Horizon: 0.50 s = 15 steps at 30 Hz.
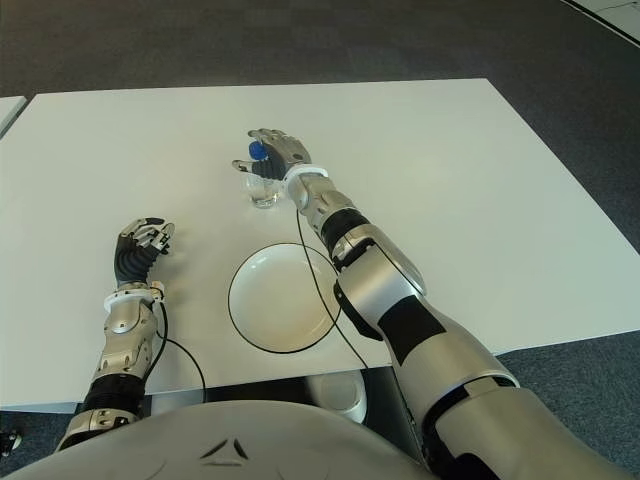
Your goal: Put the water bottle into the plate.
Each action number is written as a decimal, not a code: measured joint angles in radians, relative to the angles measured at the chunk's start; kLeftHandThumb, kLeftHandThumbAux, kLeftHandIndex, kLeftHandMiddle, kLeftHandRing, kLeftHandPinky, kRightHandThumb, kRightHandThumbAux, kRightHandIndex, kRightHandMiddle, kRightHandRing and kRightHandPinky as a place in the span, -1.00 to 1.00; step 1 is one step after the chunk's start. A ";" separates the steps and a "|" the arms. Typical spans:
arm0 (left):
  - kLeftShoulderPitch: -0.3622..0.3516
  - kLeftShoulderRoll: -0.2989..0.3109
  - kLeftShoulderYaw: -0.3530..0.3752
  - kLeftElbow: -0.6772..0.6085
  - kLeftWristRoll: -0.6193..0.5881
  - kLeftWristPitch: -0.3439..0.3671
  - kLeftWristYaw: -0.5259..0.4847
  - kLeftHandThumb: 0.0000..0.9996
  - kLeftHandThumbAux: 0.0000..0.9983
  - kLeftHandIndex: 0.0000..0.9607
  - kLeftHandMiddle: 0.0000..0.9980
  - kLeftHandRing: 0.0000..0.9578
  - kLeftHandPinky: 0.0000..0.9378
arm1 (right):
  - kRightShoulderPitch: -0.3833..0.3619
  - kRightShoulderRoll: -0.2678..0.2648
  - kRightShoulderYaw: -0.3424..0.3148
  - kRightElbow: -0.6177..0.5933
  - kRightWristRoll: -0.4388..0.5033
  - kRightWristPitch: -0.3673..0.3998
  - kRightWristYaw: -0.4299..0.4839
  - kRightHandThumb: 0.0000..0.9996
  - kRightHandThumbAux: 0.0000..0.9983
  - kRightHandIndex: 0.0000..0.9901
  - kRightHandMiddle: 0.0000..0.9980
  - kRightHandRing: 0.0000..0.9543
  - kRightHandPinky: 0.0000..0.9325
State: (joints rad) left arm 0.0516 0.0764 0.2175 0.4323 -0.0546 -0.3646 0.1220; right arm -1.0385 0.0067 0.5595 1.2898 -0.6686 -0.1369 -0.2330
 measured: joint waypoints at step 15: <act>0.000 0.006 0.004 0.003 -0.012 -0.009 -0.008 0.42 0.42 -0.09 0.43 0.44 0.42 | 0.004 -0.042 0.017 0.037 -0.056 0.065 -0.174 0.21 -0.50 -1.00 -1.00 -1.00 -1.00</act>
State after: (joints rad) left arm 0.0515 0.0828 0.2211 0.4352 -0.0665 -0.3731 0.1143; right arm -1.0342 -0.0349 0.5766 1.3270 -0.7241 -0.0717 -0.4069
